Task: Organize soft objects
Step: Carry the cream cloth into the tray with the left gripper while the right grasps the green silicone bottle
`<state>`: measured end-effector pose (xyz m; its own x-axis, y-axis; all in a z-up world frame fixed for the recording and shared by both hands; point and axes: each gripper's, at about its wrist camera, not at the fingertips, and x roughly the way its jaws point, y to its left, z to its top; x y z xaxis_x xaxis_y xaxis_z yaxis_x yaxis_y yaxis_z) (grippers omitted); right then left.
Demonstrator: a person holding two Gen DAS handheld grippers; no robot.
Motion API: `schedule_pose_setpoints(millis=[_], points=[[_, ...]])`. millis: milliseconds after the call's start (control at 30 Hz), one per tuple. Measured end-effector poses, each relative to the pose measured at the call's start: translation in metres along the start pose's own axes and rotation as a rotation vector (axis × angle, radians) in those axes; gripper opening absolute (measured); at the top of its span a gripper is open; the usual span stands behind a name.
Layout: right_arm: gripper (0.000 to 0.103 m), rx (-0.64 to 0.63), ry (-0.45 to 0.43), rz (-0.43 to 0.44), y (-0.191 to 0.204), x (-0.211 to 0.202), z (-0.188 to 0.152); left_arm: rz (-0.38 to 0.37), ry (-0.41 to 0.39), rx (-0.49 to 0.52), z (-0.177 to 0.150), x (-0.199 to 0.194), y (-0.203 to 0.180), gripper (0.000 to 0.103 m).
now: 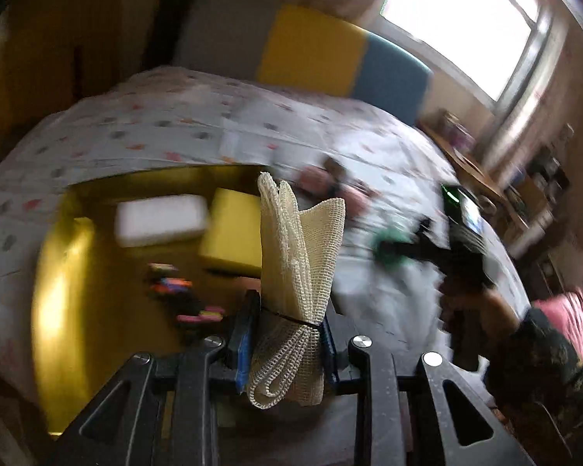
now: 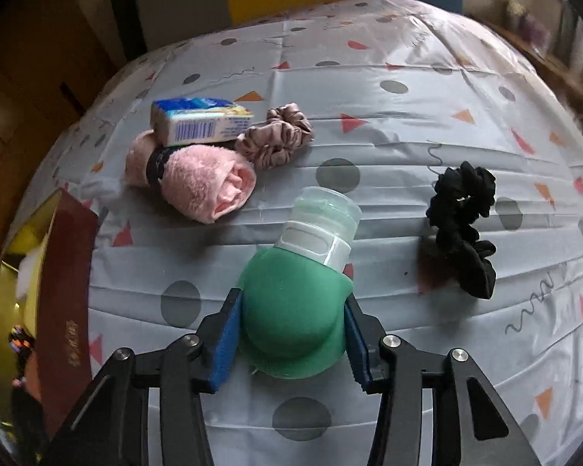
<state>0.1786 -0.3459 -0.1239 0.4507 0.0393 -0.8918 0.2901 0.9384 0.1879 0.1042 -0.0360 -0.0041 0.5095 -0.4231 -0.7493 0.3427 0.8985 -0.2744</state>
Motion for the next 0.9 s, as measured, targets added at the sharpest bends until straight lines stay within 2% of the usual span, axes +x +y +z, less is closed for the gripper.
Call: schedule_pose_setpoints(millis=[100,200,367,500,567,667,733,867,900], points=[[0.048,0.016,0.001,0.021,-0.003,0.001,0.0,0.09,-0.001,-0.077,0.006,-0.002,0.046,0.028],[0.048,-0.006,0.001,0.017,-0.002,0.001,-0.001,0.145,0.024,-0.148,0.015,0.007,0.086,0.028],[0.048,-0.031,-0.009,0.018,-0.002,-0.001,-0.003,0.181,0.063,-0.219,0.03,0.032,0.124,0.028],[0.048,-0.04,-0.017,0.023,-0.003,-0.002,-0.004,0.233,0.088,-0.218,0.037,0.053,0.132,0.029],[0.048,-0.044,-0.021,0.024,-0.004,-0.002,-0.005,0.235,0.105,-0.225,0.039,0.063,0.135,0.029],[0.048,-0.047,-0.024,0.029,-0.004,-0.002,-0.006,0.291,0.106,-0.203,0.046,0.077,0.136,0.032],[0.048,-0.048,-0.023,0.03,-0.004,-0.002,-0.005,0.31,0.121,-0.208,0.049,0.085,0.139,0.037],[0.049,-0.05,-0.021,0.028,-0.004,-0.002,-0.005,0.335,0.117,-0.195,0.05,0.083,0.139,0.057],[0.049,-0.051,-0.021,0.028,-0.004,-0.002,-0.005,0.339,0.109,-0.191,0.049,0.078,0.137,0.057]])
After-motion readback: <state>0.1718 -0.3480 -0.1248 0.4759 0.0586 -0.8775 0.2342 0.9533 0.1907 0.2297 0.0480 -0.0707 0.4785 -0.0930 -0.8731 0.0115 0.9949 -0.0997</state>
